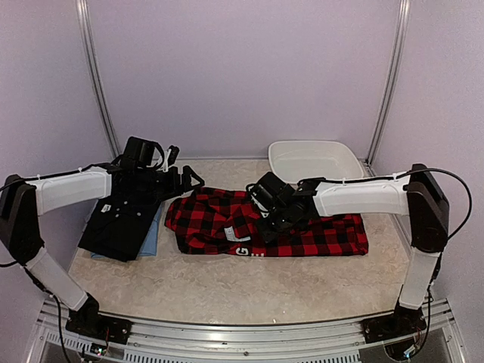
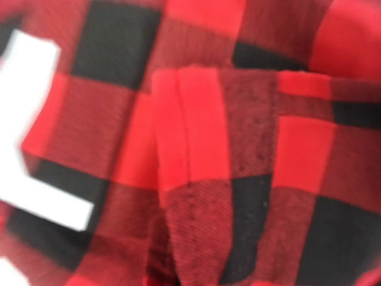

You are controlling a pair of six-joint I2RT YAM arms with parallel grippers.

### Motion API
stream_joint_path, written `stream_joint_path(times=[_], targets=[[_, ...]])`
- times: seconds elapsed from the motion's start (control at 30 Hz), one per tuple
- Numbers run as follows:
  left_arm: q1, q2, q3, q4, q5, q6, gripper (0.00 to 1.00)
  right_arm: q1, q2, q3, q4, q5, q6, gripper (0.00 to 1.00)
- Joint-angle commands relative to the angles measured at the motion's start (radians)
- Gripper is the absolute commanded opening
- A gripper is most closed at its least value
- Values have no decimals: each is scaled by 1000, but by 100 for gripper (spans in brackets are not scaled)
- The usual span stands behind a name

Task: Fold and stack the long sleeve shirts
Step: Pick up the sleeve from the rectangle-folded shirt, then fold the sleeve of the rectangle-folded shirt.

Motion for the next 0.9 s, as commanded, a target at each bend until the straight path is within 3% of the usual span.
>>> stream_joint_path(times=[0.0, 0.47, 0.7, 0.87], targets=[[58, -62, -73, 127, 94, -75, 99, -20, -109, -38, 78, -88, 31, 0], [20, -149, -156, 111, -58, -26, 99, -137, -199, 47, 429, -459, 166, 0], [11, -166, -170, 125, -95, -27, 99, -205, -344, -64, 528, -491, 306, 0], [-3, -151, -149, 111, -110, -12, 99, -221, -457, -166, 479, -439, 338, 0]])
